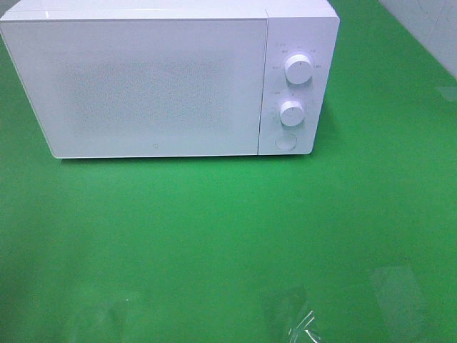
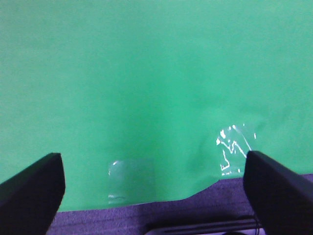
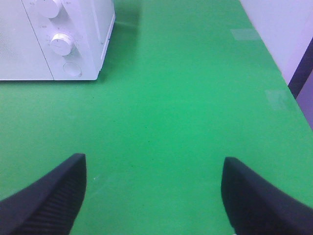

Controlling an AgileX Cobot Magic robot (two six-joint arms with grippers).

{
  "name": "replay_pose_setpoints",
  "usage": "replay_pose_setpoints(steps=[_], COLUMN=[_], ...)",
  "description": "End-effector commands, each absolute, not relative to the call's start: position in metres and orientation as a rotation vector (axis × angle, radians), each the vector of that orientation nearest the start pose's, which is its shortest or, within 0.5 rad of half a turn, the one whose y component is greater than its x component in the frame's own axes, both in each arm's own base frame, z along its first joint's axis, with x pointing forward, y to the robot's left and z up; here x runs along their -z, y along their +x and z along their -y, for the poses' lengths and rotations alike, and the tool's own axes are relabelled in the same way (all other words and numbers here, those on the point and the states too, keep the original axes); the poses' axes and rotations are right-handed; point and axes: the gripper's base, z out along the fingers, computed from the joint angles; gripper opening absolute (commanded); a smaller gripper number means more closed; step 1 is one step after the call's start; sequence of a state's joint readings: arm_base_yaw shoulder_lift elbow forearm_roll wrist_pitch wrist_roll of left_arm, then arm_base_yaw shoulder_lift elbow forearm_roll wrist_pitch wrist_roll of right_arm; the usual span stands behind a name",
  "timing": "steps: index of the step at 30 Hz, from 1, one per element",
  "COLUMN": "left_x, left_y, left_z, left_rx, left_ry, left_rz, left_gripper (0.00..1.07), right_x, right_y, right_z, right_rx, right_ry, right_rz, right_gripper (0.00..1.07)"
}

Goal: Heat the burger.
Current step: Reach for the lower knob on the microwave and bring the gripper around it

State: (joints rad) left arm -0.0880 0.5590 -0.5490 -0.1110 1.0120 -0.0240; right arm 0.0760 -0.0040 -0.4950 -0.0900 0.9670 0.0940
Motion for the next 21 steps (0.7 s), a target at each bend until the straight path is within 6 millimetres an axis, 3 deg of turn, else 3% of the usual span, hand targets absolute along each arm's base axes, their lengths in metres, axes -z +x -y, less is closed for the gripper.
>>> replay_pose_setpoints(steps=[1,7,21], left_x=[-0.279,-0.274,-0.282], left_y=[0.072,0.044,0.008], left_z=[0.015,0.012,0.011], left_rx=[0.185,0.181,0.228], left_ry=[0.052,0.064,0.068], left_rz=[-2.433,-2.373,-2.139], left_gripper=[0.91,0.91,0.91], right_x=[-0.284,-0.284,-0.284], right_y=[-0.005,-0.005,-0.005], right_z=[0.007,0.007,0.007], right_rx=[-0.004,-0.004,-0.004], right_ry=[0.018,0.018,0.018], right_rz=[-1.914,-1.914,-1.914], right_gripper=[0.73,0.73,0.73])
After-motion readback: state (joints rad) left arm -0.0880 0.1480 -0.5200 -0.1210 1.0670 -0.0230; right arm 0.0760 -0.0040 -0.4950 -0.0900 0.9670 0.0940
